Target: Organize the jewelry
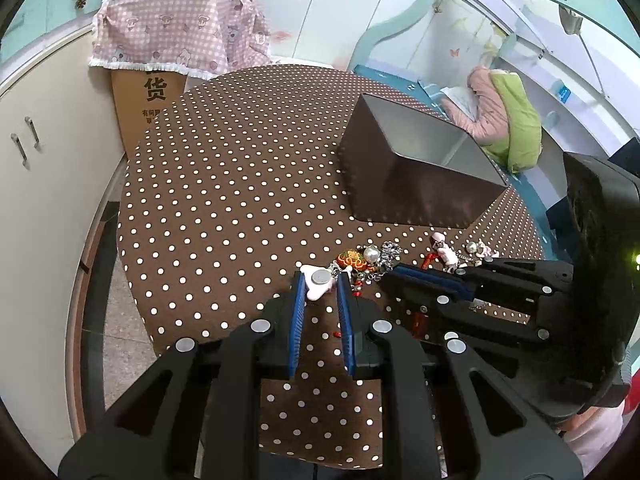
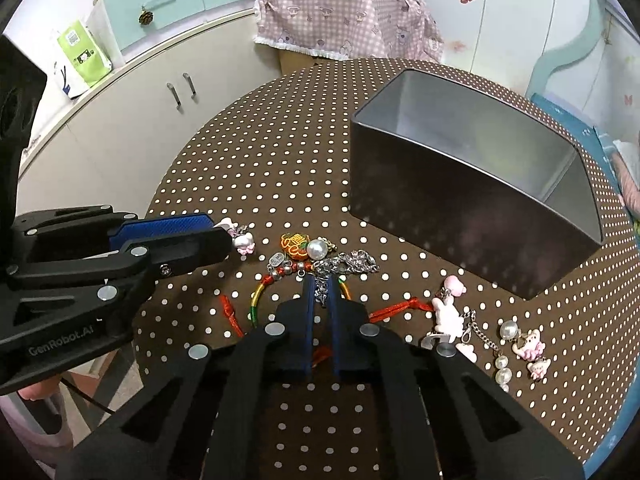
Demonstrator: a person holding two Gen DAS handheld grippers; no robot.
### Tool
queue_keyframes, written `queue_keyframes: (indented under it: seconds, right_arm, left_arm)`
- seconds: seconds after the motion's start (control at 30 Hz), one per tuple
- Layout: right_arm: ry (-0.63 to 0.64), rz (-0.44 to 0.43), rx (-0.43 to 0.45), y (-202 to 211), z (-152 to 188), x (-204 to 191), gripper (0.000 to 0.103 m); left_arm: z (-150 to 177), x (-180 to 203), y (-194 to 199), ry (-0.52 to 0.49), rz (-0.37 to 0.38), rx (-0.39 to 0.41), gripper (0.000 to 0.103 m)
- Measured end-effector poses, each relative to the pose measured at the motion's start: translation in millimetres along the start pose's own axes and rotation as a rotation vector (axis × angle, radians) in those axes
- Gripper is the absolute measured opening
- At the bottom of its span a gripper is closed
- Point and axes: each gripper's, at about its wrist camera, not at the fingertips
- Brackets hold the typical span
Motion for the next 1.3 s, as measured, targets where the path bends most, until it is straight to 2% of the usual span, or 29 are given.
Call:
queue_keyframes:
  seconds: [0.23,0.53,0.93,1.3]
  right_arm:
    - [-0.044,-0.032,0.027,18.0,-2.8,9.3,0.005]
    - [-0.108,-0.052,0.113,52.2,-6.9,27.3,0.005]
    - [-0.176,-0.041,0.225,91.8,-14.4,55.2,0.005]
    - [-0.187,-0.006,0.35,126.9,-28.2,78.7,0.005]
  left_arm:
    - [-3.1,5.1,5.1,-0.009,0.006,0.016,0.016]
    - [-16.6,16.7,14.1,-0.039,0.016,0.052,0.016]
    - [-50.7,42.5,25.7,-0.106,0.041,0.124,0.016]
    - [-87.4,64.9,26.2,-0.154,0.065,0.18,0.016]
Point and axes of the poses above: each gripper's, at about its wrist camera, not at the fingertips, and y roughly against the way its jaws point, x to its right, z to its underside, and after that the axes turned 4 degrees about -y, right-handed
